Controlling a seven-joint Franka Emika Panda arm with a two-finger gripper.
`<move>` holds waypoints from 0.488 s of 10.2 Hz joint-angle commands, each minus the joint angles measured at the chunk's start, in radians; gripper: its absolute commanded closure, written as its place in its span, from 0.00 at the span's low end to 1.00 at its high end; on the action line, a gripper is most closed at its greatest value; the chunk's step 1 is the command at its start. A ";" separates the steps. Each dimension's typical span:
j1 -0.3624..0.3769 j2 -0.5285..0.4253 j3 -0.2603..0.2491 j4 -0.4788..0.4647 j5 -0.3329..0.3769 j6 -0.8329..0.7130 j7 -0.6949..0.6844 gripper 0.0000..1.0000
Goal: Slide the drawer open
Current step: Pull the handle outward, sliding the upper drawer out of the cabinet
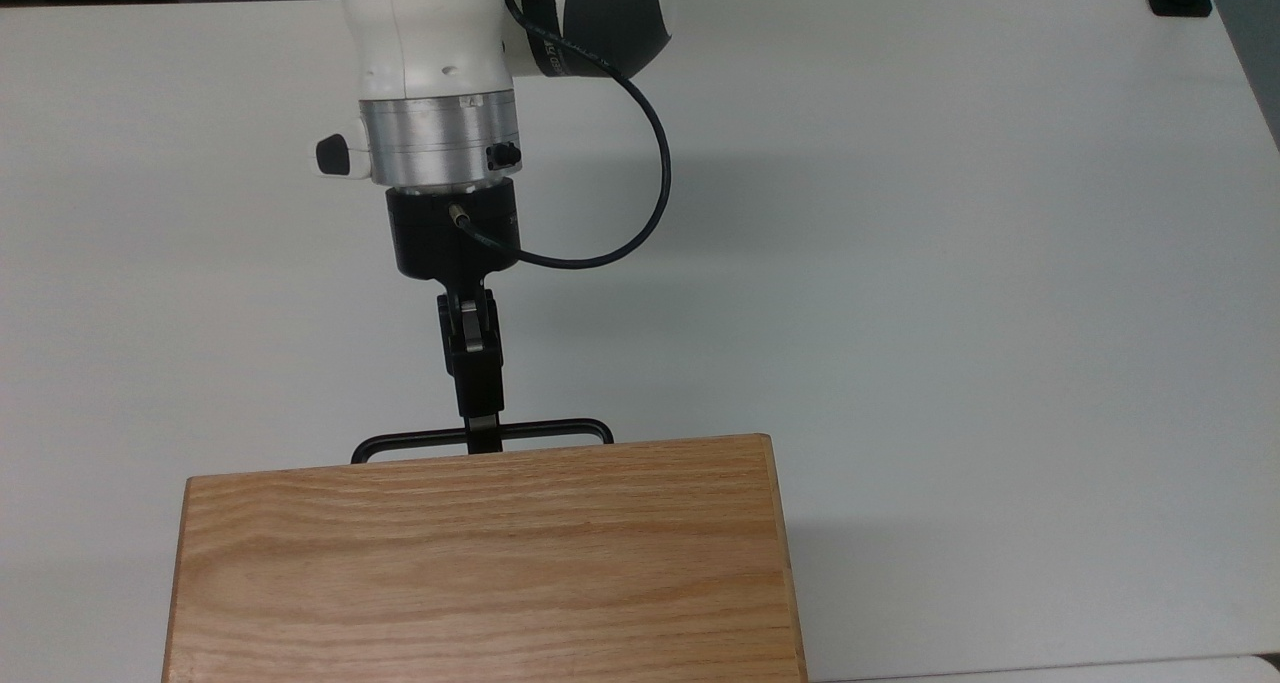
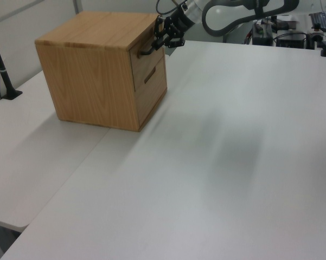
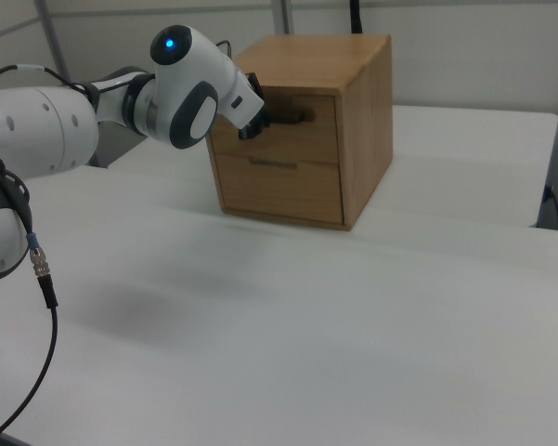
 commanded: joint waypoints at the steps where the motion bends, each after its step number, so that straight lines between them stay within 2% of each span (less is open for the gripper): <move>1: 0.002 -0.136 0.013 -0.117 0.009 -0.004 -0.061 1.00; 5: 0.004 -0.242 0.014 -0.232 0.014 -0.037 -0.092 1.00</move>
